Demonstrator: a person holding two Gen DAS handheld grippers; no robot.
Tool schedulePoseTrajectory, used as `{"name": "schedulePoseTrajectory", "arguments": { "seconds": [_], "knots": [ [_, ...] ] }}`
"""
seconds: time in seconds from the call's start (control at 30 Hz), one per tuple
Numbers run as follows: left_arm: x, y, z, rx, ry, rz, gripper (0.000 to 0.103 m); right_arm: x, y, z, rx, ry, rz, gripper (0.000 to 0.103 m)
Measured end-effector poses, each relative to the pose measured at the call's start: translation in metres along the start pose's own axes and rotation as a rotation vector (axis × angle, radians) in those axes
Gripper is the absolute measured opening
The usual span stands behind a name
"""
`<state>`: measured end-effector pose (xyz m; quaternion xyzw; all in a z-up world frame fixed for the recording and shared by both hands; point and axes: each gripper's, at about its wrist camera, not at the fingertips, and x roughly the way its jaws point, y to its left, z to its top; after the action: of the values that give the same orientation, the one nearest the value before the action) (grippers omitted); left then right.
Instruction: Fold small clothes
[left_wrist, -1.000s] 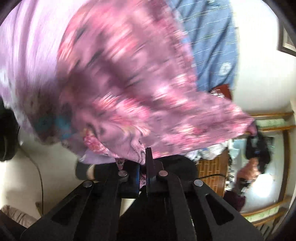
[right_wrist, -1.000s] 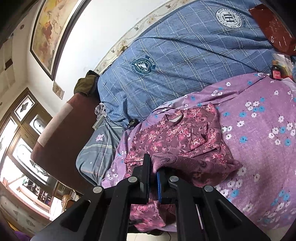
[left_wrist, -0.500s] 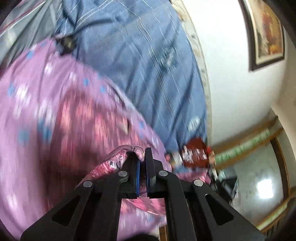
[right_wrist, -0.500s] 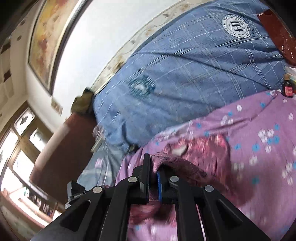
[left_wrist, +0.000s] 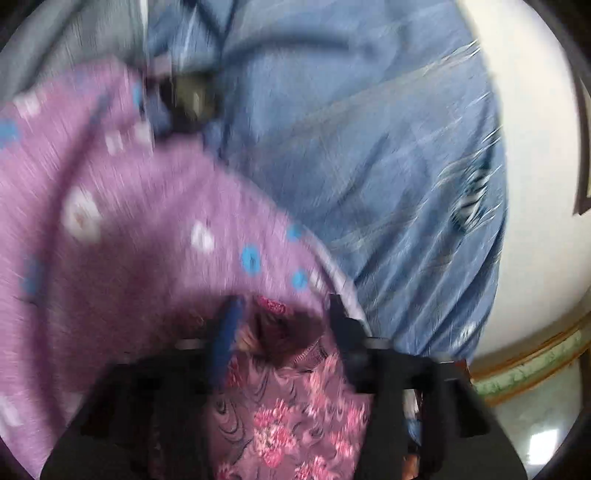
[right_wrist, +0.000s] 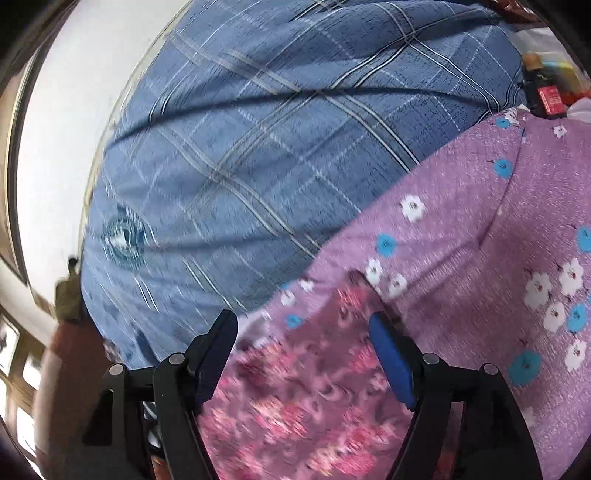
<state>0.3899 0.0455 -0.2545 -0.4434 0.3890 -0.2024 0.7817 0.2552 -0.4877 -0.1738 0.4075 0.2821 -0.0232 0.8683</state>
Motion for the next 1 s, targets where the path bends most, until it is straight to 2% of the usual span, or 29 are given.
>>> {"name": "schedulePoseTrajectory", "arguments": {
  "seconds": [0.07,0.1,0.13,0.2,0.27,0.3,0.37,0.43,0.47,0.5,0.53,0.6,0.67,0.73,0.77,0.83,0.9,0.93,1.0],
  "knots": [
    [-0.028,-0.013,0.005,0.011,-0.094,-0.038,0.068,-0.008,0.012,-0.016,-0.077,0.019,-0.001,0.075],
    [-0.038,-0.02,0.003,0.023,-0.115,-0.051,0.076,-0.011,0.016,-0.022,-0.1,0.026,0.003,0.073],
    [-0.048,-0.032,-0.006,0.064,-0.112,-0.031,0.081,-0.015,0.025,-0.033,-0.138,0.044,0.01,0.072],
    [-0.049,-0.045,-0.026,0.13,-0.039,0.047,0.083,-0.02,0.045,-0.057,-0.232,0.096,0.002,0.061],
    [-0.043,-0.048,-0.067,0.182,0.084,0.039,0.083,-0.02,0.064,-0.087,-0.338,0.157,-0.018,0.052],
    [-0.038,-0.046,-0.084,0.199,0.13,0.074,0.083,-0.018,0.069,-0.096,-0.363,0.186,-0.024,0.044],
    [-0.028,-0.046,-0.111,0.273,0.179,0.188,0.083,-0.007,0.074,-0.121,-0.411,0.258,-0.078,0.035],
    [-0.023,-0.042,-0.138,0.417,0.183,0.322,0.069,0.007,0.066,-0.14,-0.445,0.332,-0.177,0.034],
    [-0.025,-0.046,-0.148,0.506,0.178,0.367,0.063,0.016,0.055,-0.15,-0.446,0.381,-0.24,0.028],
    [-0.027,-0.05,-0.154,0.567,0.195,0.397,0.063,0.012,0.047,-0.155,-0.438,0.351,-0.24,0.025],
    [-0.029,-0.051,-0.158,0.594,0.212,0.414,0.063,0.003,0.046,-0.157,-0.439,0.326,-0.239,0.025],
    [-0.037,-0.049,-0.163,0.6,0.226,0.417,0.064,-0.006,0.048,-0.159,-0.436,0.351,-0.264,0.027],
    [-0.049,-0.054,-0.155,0.534,0.196,0.384,0.064,-0.01,0.055,-0.155,-0.429,0.357,-0.292,0.031],
    [-0.059,-0.066,-0.144,0.48,0.134,0.312,0.064,-0.009,0.071,-0.146,-0.427,0.32,-0.268,0.032],
    [-0.059,-0.072,-0.142,0.487,0.112,0.299,0.064,-0.007,0.08,-0.141,-0.425,0.297,-0.242,0.034],
    [-0.049,-0.083,-0.139,0.512,0.089,0.304,0.072,0.007,0.101,-0.133,-0.425,0.26,-0.202,0.044],
    [-0.021,-0.078,-0.14,0.564,0.1,0.422,0.075,0.034,0.113,-0.127,-0.409,0.254,-0.155,0.047],
    [-0.003,-0.063,-0.141,0.568,0.15,0.522,0.075,0.05,0.115,-0.126,-0.388,0.258,-0.151,0.047],
    [0.0,-0.06,-0.145,0.615,0.109,0.536,0.075,0.093,0.108,-0.125,-0.375,0.292,-0.224,0.046]
  ]
}}
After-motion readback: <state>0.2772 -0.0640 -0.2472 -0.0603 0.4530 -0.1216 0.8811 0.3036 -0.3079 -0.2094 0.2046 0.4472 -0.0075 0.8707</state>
